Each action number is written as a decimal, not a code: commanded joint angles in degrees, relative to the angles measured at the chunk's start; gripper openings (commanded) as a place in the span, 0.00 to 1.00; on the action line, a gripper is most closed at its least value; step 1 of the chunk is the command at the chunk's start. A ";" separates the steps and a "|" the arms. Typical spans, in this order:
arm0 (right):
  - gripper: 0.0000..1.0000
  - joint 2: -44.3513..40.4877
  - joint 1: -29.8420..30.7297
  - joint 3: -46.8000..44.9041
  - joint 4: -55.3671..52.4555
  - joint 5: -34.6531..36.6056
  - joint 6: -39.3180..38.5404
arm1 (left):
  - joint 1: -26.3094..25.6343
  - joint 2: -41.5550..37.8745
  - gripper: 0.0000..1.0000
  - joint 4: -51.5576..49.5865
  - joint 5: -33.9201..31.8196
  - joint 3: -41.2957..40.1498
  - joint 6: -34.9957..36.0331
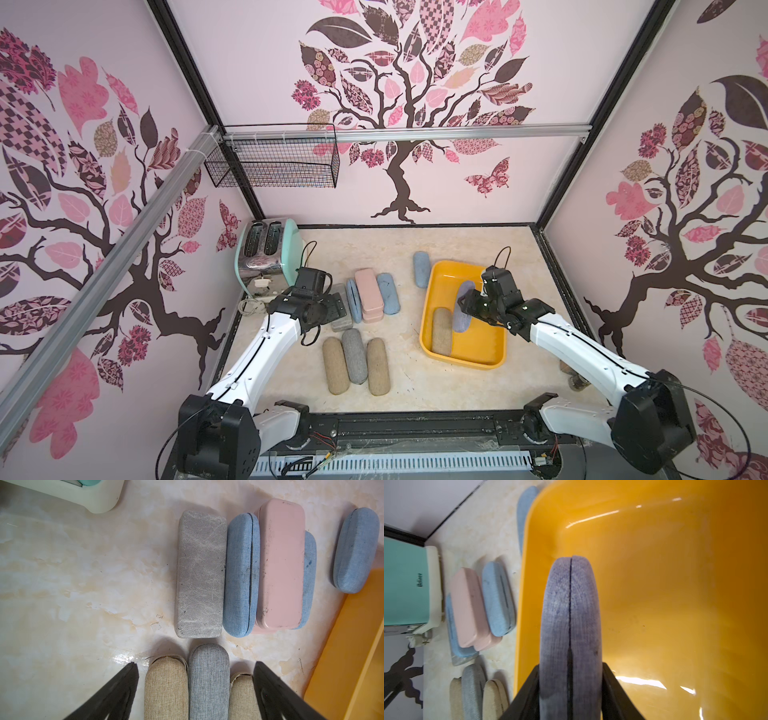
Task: Put the glasses cases into the storage boxes
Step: Place the glasses case in the storage box.
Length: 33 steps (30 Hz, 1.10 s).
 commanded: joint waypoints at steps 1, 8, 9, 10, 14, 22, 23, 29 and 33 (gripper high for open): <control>0.43 -1.59 -1.87 -1.91 4.21 -3.60 -1.12 | 0.27 -0.62 0.89 1.12 0.53 -0.17 0.60; 0.43 0.31 -1.90 -9.19 11.82 -6.97 0.38 | 0.27 -0.26 0.89 1.42 1.07 -0.17 0.49; 0.44 0.43 -1.91 -10.13 12.80 -7.54 0.44 | 0.25 -0.27 0.89 1.36 1.06 -0.18 0.50; 0.44 0.43 -1.91 -10.94 13.57 -7.98 0.55 | 0.27 -0.28 0.89 1.43 1.07 -0.17 0.49; 0.44 0.02 -1.93 -12.74 15.01 -9.57 0.66 | 0.27 -0.23 0.89 1.49 1.14 -0.22 0.49; 0.43 0.30 -1.96 -16.40 18.75 -14.17 3.87 | 0.32 0.00 0.89 1.53 1.40 -0.21 0.46; 0.43 0.54 -1.91 -16.48 18.68 -14.20 4.02 | 0.28 0.00 0.89 1.53 1.46 -0.22 0.43; 0.56 2.56 -1.90 -16.45 17.92 -14.13 4.21 | 0.27 0.06 0.89 1.62 1.94 -0.33 0.36; 0.82 2.94 -1.93 -14.25 13.02 -10.70 2.07 | 0.26 -0.08 0.89 1.62 2.29 -0.32 0.21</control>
